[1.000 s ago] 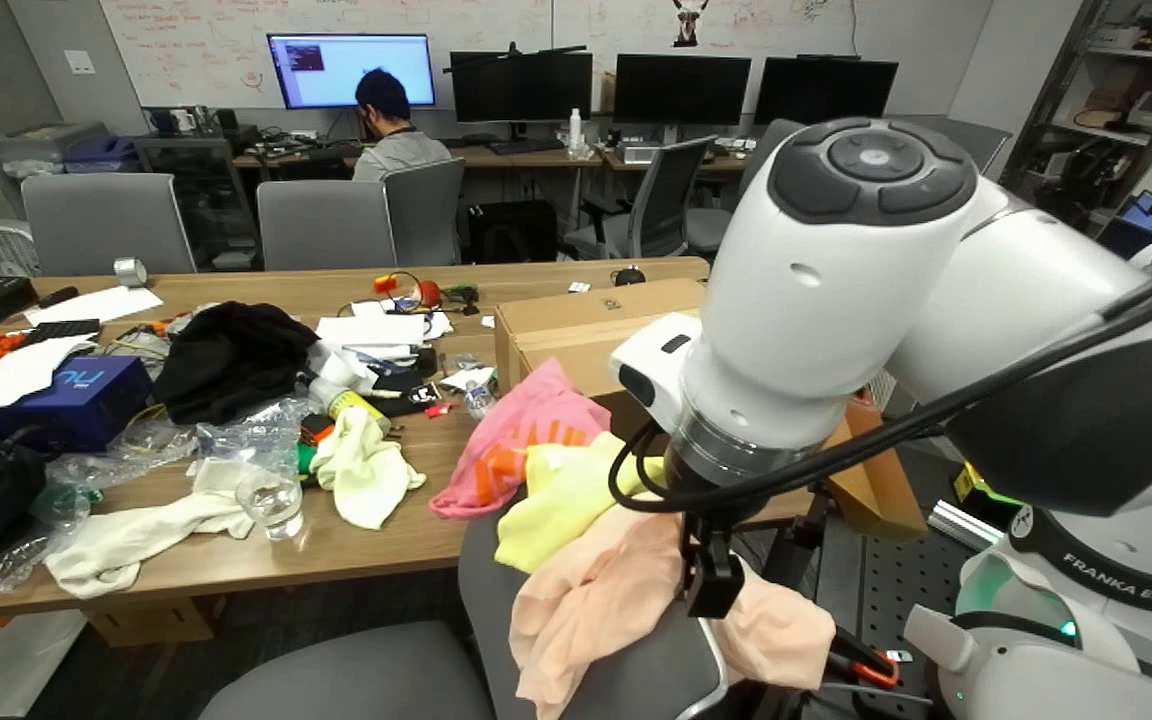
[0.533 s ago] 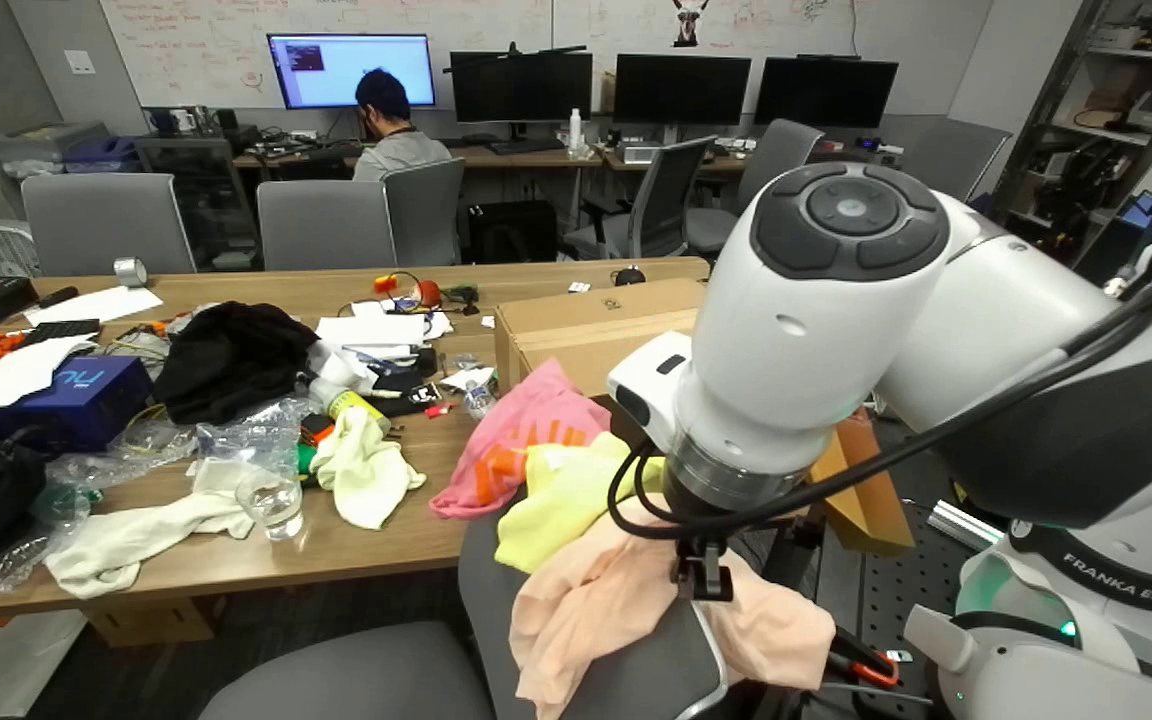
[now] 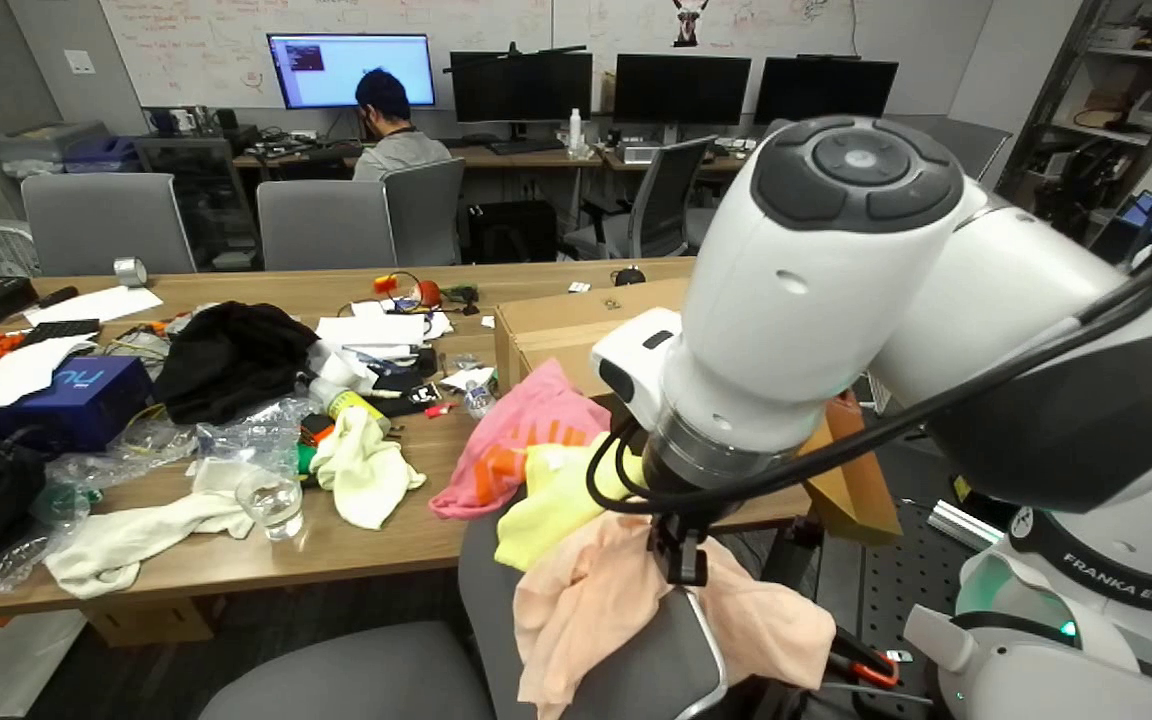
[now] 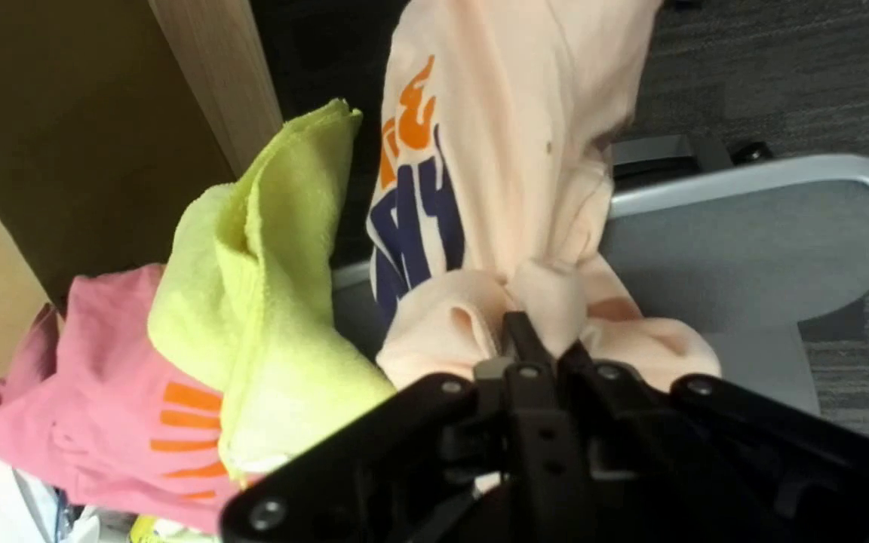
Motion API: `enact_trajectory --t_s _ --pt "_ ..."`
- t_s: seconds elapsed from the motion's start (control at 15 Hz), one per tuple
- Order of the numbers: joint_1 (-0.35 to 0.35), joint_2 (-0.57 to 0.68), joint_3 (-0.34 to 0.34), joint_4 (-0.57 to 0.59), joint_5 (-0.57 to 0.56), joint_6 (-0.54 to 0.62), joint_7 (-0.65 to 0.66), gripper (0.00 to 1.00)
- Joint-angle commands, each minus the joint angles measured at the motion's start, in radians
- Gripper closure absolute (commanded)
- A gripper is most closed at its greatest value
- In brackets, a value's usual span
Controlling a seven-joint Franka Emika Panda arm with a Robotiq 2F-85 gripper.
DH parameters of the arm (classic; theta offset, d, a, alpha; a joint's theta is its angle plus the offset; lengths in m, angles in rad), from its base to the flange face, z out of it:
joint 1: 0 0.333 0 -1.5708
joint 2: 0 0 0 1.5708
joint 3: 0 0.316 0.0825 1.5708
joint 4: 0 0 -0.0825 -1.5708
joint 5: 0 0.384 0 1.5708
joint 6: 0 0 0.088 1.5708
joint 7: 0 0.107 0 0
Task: Move the shirts from the chair on to the box
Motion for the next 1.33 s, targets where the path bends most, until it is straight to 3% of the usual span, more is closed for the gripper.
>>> enact_trajectory --t_s 0.0,0.4,1.27 --pt "0.017 -0.086 -0.010 0.046 0.050 -0.012 -0.017 0.99" --pt "0.002 -0.213 -0.050 0.194 0.173 -0.132 -0.090 0.99" --pt "-0.244 -0.281 -0.145 0.466 -0.017 -0.316 -0.081 0.99"
